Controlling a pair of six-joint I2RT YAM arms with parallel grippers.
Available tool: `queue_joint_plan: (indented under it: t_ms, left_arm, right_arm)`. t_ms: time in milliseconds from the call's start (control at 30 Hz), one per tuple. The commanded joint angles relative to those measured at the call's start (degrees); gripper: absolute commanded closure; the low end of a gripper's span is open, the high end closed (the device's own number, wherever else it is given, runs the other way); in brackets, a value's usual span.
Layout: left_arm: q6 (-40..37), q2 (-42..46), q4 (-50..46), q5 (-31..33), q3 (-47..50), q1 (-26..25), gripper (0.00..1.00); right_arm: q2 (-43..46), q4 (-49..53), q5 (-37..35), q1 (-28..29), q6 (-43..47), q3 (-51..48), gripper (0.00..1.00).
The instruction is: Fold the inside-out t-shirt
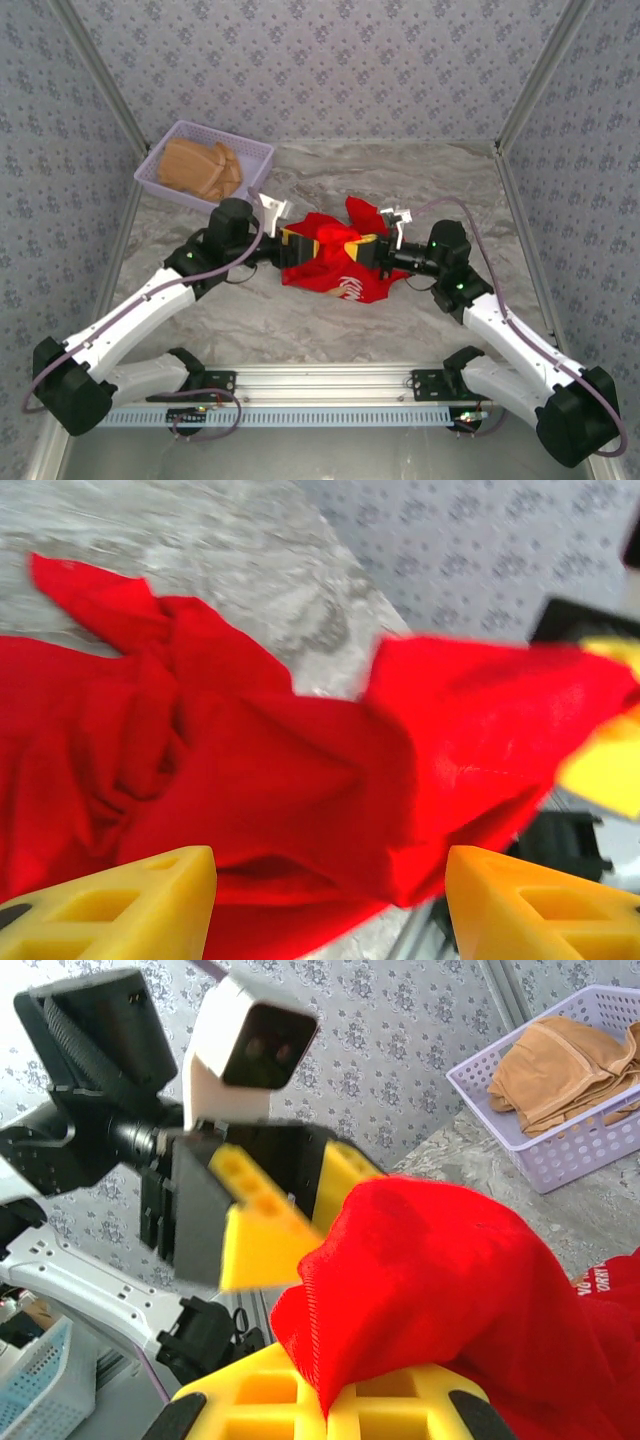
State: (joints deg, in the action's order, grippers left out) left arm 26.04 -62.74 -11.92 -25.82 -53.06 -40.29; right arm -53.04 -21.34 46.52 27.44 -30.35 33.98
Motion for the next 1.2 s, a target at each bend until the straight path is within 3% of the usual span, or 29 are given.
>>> queue_joint_plan:
  t_ms: [0, 233, 400, 500, 600, 667, 767, 800, 967, 1167]
  left_arm:
    - [-5.47, -0.21, 3.89, -3.97, -0.17, -1.91, 0.39]
    - [-6.32, -1.31, 7.45, -5.28, 1.14, -2.63, 0.42]
    - [-6.88, -5.63, 8.47, -5.69, -1.67, -3.59, 0.53]
    - [-6.66, -7.71, 9.61, -7.61, -3.28, -3.79, 0.7]
    - [-7.36, -6.57, 9.5, -7.22, -3.62, -3.61, 0.98]
    - [-7.03, -3.42, 12.7, -8.19, -1.24, -2.86, 1.0]
    - [-7.01, 1.51, 19.22, -10.67, 3.63, -2.42, 1.0]
    - [-7.68, 2.48, 19.62, -10.9, 4.23, -2.42, 1.0]
    - [-15.2, 4.73, 15.91, -11.54, 4.98, -2.37, 1.0]
    - [-23.36, 7.89, 13.71, -10.92, 6.71, -2.46, 1.0]
  right_arm:
    - [0.2, -3.71, 1.91, -0.55, -1.85, -0.17, 1.0]
    - [0.68, -4.29, 1.82, -1.11, -3.09, -0.4, 1.0]
    - [0.68, -5.51, 1.78, -1.06, -3.27, -0.79, 1.0]
    - [0.97, -5.74, 1.82, -1.16, -3.86, -1.49, 1.0]
    - [2.65, -2.25, 0.46, -2.32, -3.04, -2.12, 1.0]
    - [4.77, 7.15, -6.05, -3.4, -0.6, -1.41, 0.97]
    - [6.25, 24.48, -21.33, -3.75, 3.35, 1.9, 0.9]
    - [6.38, 26.32, -22.82, -3.43, 3.72, 2.25, 0.87]
    - [8.28, 28.46, -21.98, -1.66, 7.16, 2.14, 0.68]
    - [10.96, 34.05, -22.43, -1.25, 14.92, 6.48, 0.54]
